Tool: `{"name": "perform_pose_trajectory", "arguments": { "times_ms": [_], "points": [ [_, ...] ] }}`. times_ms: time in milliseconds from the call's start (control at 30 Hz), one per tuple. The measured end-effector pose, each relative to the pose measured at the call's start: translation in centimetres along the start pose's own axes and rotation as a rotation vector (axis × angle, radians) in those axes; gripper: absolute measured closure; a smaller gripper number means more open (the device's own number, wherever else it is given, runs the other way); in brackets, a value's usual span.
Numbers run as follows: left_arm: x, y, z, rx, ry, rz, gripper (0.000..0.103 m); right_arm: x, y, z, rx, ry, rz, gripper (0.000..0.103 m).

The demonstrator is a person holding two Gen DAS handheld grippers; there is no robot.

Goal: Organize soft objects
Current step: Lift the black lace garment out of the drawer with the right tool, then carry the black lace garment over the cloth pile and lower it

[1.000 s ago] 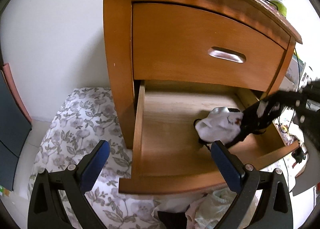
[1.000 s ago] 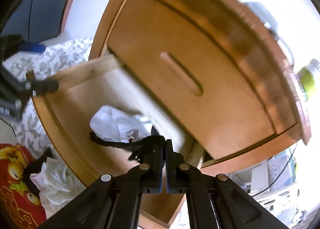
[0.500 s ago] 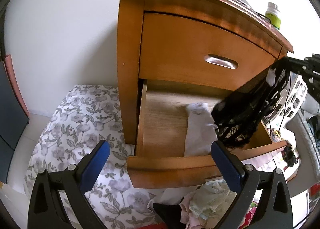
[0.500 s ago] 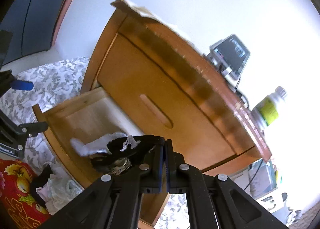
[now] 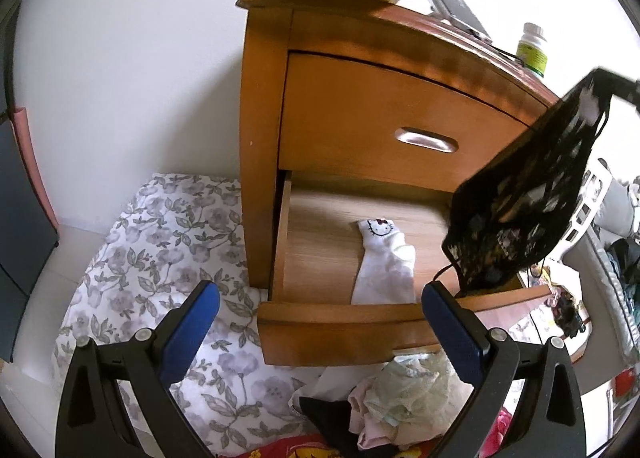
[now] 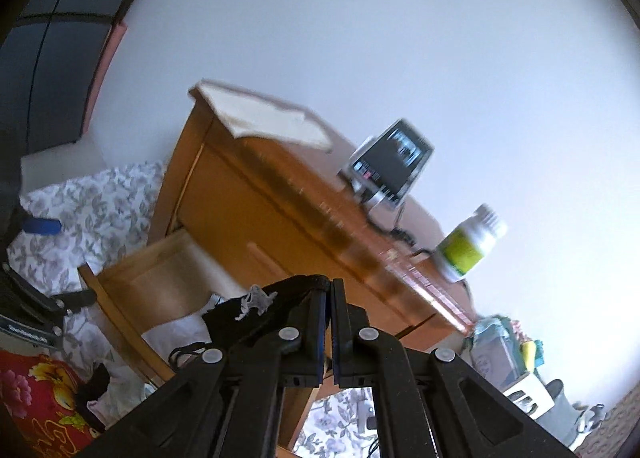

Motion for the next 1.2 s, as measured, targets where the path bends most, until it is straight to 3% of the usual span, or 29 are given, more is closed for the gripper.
{"name": "perform_pose_trajectory", "arguments": {
  "times_ms": [200, 667, 1200],
  "points": [
    [-0.2, -0.8, 1.8, 0.006, -0.008, -0.013, 0.002, 0.8, -1.1, 3.9, -0.007, -0.048, -0.005, 0.101],
    [-2.0, -0.9, 5.0, 0.045, -0.018, -0.001, 0.002, -2.5, 0.2, 7.5, 0.046, -0.014, 0.006, 0.101],
    [-3.9, 0.4, 3.1, 0.053, 0.029, 0.036, 0.002, -10.7, 7.0, 1.2, 0.222, 0.222, -0.030, 0.101]
  ]
}}
Point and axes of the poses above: each gripper's, at about its wrist camera, not at the fingertips, and z roughly against the way its jaws point, y to its left, x to its top, the point moved 9 cm from there along -z, roughly the way its jaws point, and after that the axes turned 5 degrees about -z, right-handed, at the moved point
